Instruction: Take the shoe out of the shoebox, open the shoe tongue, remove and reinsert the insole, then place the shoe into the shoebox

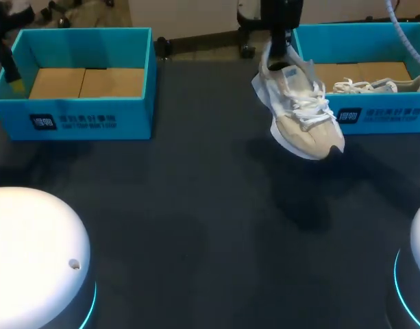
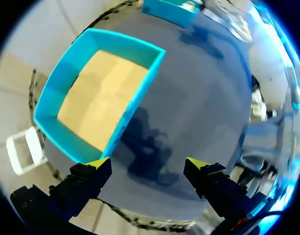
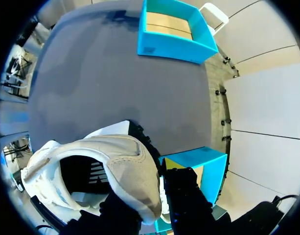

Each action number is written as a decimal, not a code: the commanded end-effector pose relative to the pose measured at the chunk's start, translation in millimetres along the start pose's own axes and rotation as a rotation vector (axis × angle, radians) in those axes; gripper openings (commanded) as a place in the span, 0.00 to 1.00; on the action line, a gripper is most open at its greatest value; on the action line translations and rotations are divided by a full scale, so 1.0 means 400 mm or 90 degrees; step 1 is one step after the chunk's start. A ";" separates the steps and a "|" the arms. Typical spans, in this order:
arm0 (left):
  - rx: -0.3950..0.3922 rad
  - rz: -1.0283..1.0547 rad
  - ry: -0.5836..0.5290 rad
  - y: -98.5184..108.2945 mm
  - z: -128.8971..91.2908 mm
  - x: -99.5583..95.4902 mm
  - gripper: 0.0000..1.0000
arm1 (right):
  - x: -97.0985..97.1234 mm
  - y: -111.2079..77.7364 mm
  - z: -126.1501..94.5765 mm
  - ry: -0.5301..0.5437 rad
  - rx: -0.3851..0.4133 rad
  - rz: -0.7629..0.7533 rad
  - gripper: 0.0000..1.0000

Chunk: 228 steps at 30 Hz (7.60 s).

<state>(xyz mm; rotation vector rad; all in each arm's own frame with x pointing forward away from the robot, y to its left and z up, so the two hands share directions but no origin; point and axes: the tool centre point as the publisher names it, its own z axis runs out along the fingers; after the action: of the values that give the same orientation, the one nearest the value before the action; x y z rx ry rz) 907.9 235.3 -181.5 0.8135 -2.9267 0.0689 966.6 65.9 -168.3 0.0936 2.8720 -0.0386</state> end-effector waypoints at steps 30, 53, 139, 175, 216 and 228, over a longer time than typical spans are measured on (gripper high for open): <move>0.054 -0.835 0.014 -0.008 -0.036 -0.182 1.00 | -0.399 -0.215 -0.002 -0.052 0.038 0.032 0.00; 0.054 -0.835 0.014 -0.008 -0.036 -0.182 1.00 | -0.621 -0.486 0.096 -0.017 0.042 0.085 0.00; 0.054 -0.835 0.014 -0.008 -0.036 -0.182 1.00 | -0.473 -0.893 0.254 -0.102 0.206 1.161 0.00; 0.054 -0.835 0.014 -0.008 -0.036 -0.182 1.00 | -0.450 -0.957 0.371 -0.168 0.247 1.180 0.00; 0.054 -0.835 0.014 -0.008 -0.036 -0.182 1.00 | -0.411 -0.984 0.526 -0.164 0.244 1.218 0.00; 0.054 -0.835 0.014 -0.008 -0.036 -0.182 1.00 | -0.412 -1.002 0.588 -0.133 0.247 1.211 0.00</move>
<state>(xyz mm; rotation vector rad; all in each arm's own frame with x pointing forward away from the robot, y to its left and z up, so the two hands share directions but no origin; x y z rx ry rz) 974.8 271.2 -175.6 2.4264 -1.8124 0.0808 1150.0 -346.4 -338.0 2.3715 1.4573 -0.1804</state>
